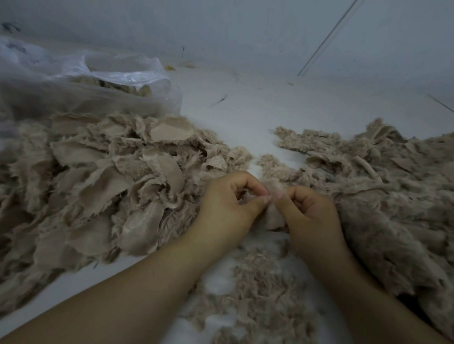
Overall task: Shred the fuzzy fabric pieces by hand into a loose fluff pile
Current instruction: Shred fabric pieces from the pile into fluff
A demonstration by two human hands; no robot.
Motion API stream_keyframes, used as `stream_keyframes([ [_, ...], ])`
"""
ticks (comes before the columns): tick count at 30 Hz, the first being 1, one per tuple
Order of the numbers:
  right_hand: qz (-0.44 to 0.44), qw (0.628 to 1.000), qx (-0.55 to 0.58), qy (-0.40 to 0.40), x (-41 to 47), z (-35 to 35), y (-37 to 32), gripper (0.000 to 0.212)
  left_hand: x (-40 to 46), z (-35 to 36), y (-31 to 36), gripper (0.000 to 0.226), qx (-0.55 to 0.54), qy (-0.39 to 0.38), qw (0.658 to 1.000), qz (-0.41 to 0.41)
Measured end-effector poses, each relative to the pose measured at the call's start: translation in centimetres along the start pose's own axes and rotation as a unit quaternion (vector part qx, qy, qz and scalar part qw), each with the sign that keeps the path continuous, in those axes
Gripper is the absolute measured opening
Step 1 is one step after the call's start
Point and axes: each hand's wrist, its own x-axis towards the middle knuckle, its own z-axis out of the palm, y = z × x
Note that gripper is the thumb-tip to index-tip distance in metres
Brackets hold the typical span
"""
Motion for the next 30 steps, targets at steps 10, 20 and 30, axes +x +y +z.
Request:
stream_keyframes([
  [10,-0.024,0.999,0.019,-0.015,0.0,-0.1,0.2,0.042,-0.5,-0.9,1.3,0.044,-0.110,-0.236,0.961,-0.096],
  [20,-0.015,0.996,0.026,-0.087,-0.1,0.2,0.5,0.019,0.4,-0.5,0.7,0.017,-0.051,-0.116,0.988,-0.094],
  [30,0.004,0.999,0.035,-0.039,0.2,-0.1,0.3,0.023,0.2,-0.5,1.0,0.027,-0.060,-0.187,0.971,-0.136],
])
